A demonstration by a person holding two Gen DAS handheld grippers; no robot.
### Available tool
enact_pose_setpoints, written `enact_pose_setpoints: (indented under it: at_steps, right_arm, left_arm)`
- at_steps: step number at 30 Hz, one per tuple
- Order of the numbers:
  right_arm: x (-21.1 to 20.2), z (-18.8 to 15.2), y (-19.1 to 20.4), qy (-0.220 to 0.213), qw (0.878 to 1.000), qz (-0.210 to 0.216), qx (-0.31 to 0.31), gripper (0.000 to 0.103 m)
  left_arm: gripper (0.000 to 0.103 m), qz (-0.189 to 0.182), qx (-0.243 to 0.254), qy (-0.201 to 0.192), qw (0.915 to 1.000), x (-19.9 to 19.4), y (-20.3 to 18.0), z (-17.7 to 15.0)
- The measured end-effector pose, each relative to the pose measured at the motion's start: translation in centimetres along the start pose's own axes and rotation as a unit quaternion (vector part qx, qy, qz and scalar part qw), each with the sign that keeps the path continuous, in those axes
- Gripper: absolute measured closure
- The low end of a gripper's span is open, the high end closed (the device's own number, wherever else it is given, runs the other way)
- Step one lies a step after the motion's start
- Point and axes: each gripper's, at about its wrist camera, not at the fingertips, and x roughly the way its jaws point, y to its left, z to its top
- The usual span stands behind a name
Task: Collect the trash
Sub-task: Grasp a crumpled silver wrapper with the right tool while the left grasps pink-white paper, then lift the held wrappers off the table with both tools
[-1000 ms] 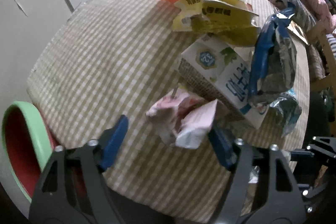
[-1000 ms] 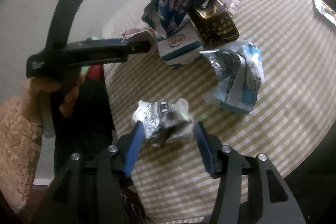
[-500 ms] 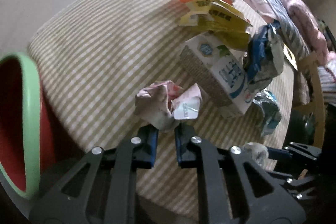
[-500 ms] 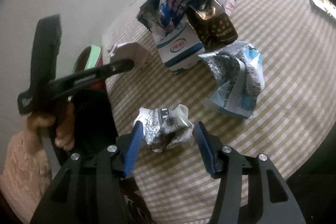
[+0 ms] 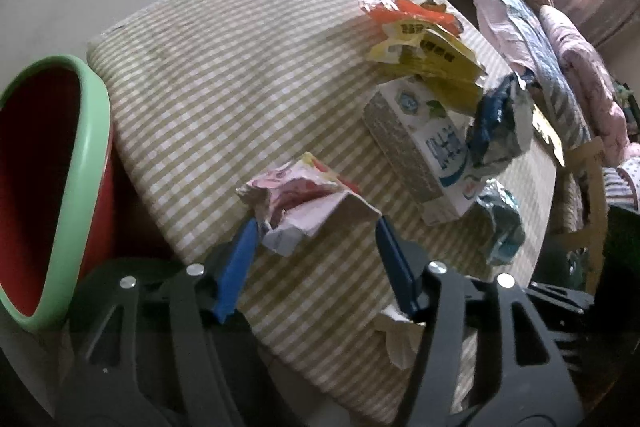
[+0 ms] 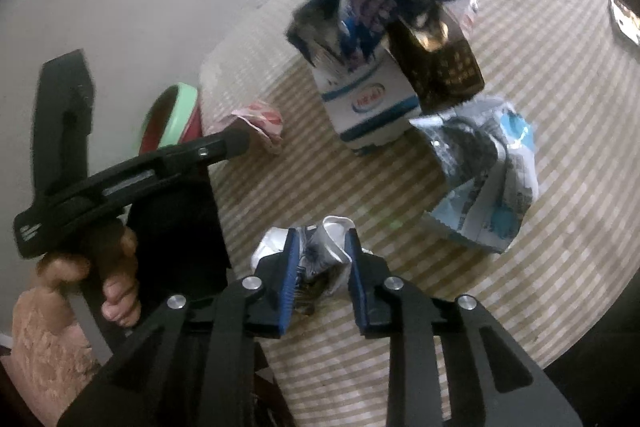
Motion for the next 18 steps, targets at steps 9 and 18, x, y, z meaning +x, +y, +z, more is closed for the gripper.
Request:
enact_pose_setpoints:
  at_steps: [9,18]
  right_arm:
    - [-1.2,-0.6,-0.3,-0.007,1.0,0.003,-0.003,0.083]
    - [-1.5,-0.6,-0.1,-0.013,1.0,-0.003,-0.008,0.083]
  left_arm:
    - [0.077,-0.002,-0.045,-0.001,0.999,0.8,1.4,0.7]
    - [0.081,0.0,-0.047,-0.038,0.9982,-0.7,1.2,0.5]
